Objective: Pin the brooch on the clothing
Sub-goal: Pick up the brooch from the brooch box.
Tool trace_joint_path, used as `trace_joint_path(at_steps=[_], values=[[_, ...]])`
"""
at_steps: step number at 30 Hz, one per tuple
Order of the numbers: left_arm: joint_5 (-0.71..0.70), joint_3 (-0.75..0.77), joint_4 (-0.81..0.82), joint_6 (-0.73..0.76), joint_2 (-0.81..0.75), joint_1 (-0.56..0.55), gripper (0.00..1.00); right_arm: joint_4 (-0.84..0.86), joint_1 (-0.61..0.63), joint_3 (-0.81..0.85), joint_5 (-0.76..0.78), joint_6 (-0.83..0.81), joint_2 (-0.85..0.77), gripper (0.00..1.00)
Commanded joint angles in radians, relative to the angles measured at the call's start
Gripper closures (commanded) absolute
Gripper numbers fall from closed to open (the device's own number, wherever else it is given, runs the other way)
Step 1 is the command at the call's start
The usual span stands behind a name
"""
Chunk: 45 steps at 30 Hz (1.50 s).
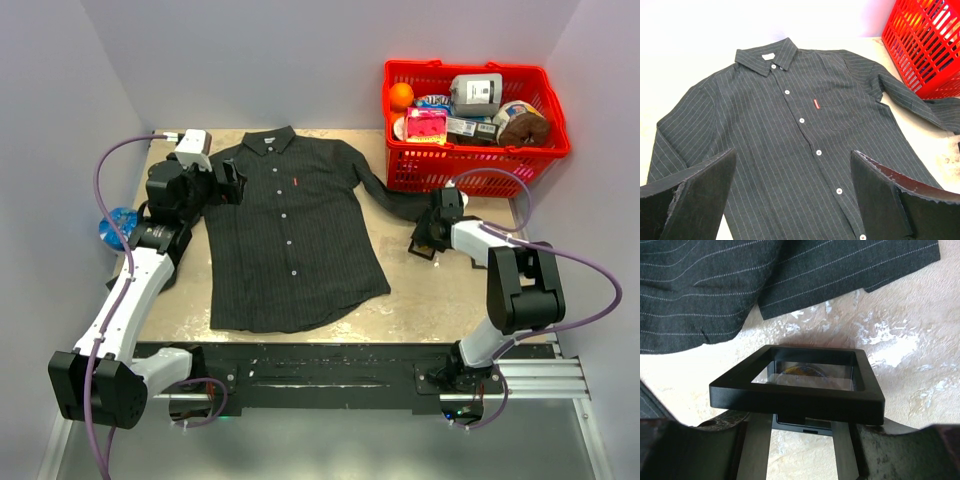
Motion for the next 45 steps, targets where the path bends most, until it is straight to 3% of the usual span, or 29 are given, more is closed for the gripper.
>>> trace_joint_path(at_steps=[1, 18, 26, 32, 38, 40, 41, 45], values=[[0.001, 0.000, 0.052, -0.001, -0.013, -0.008, 0.01, -0.002, 0.004, -0.021, -0.057, 0.028, -0.042, 0.67], [0.021, -0.009, 0.067, -0.015, -0.014, -0.020, 0.01, -0.002, 0.072, 0.019, -0.038, 0.062, -0.058, 0.68], [0.161, -0.026, 0.097, -0.052, 0.030, -0.058, 0.01, -0.050, 0.164, 0.094, 0.029, 0.060, -0.051, 0.69], [0.265, -0.095, 0.250, -0.099, 0.012, -0.101, 0.02, -0.056, 0.237, 0.129, 0.014, 0.085, -0.079, 0.69], [0.185, -0.158, 0.294, -0.170, 0.001, -0.187, 0.03, -0.017, 0.342, 0.166, -0.015, 0.143, -0.071, 0.68], [0.159, -0.217, 0.375, -0.209, -0.029, -0.215, 0.04, 0.006, 0.359, 0.180, -0.041, 0.163, -0.055, 0.68], [0.165, -0.320, 0.430, -0.245, -0.048, -0.223, 0.04, 0.007, 0.381, 0.187, -0.048, 0.166, -0.047, 0.68], [0.153, -0.596, 0.841, -0.289, -0.129, -0.265, 0.05, 0.006, 0.432, 0.226, -0.075, 0.178, -0.008, 0.68]])
